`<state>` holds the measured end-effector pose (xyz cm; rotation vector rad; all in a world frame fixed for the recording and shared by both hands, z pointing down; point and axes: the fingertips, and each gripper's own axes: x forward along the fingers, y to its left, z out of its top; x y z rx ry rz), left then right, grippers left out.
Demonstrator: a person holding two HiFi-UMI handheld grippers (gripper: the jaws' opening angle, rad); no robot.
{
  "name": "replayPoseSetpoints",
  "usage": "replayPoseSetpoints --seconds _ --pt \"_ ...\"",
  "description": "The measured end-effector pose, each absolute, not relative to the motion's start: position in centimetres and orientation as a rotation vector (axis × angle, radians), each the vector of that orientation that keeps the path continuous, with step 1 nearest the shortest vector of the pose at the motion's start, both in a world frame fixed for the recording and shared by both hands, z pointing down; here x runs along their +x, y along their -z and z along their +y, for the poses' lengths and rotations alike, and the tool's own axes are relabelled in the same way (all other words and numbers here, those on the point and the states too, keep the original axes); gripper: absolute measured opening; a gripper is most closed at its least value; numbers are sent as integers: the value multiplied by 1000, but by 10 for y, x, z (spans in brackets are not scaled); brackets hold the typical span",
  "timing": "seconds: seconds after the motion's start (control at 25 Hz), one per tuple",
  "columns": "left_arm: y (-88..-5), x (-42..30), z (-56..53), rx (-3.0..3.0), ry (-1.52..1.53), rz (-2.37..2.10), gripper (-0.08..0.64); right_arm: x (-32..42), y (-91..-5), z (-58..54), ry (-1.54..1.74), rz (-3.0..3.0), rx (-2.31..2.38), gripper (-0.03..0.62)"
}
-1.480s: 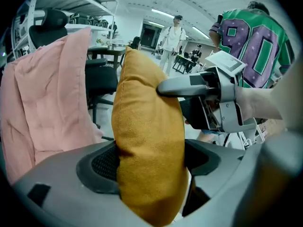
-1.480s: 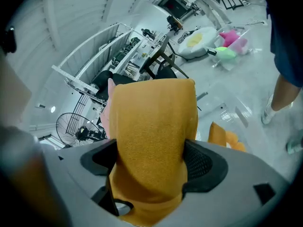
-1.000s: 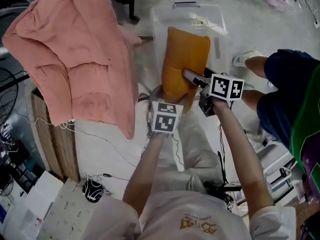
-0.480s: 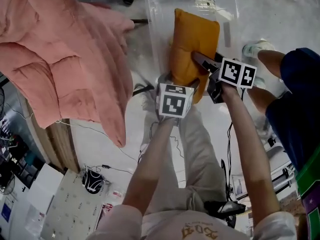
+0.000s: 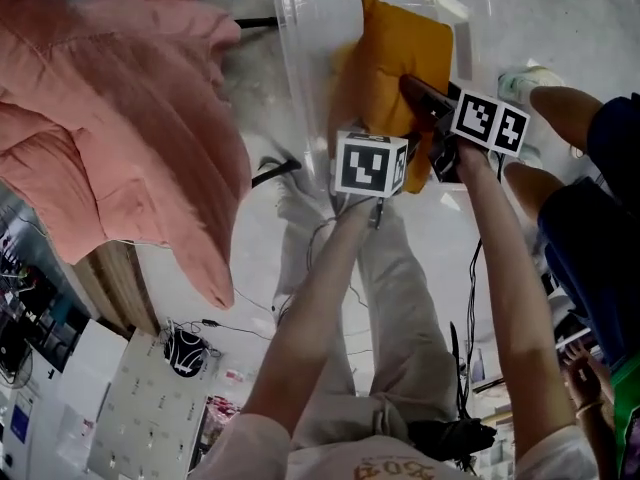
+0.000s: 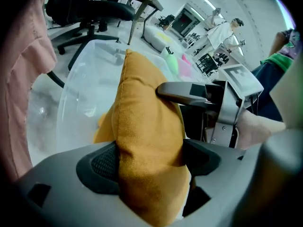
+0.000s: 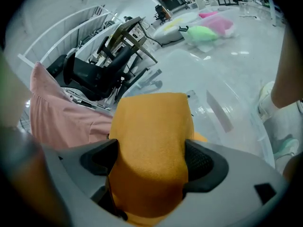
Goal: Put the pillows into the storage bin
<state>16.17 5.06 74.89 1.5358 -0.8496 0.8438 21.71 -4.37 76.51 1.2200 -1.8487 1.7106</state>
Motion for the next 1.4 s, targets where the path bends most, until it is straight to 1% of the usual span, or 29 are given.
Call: replayPoseSetpoints --seconds 0.2,0.52,0.84,1.16,1.24,1.4 --pt "-777 170 54 1495 -835 -838 433 226 -796 -40 -1705 -1805 1222 462" --pt "-822 168 72 1408 -802 -809 468 234 -837 -14 -1695 -1701 1226 460" --pt "-813 163 72 1415 -796 -795 472 237 -827 -10 -1655 -1690 1214 459" --pt "-804 135 75 1432 -818 -837 476 237 -824 -1 -1641 -1673 1254 453" --pt "-797 129 74 1439 -816 -842 467 237 -818 0 -1638 -1676 1268 453" --pt "-764 121 66 1532 -809 -852 411 237 -791 6 -1639 -1692 1309 449"
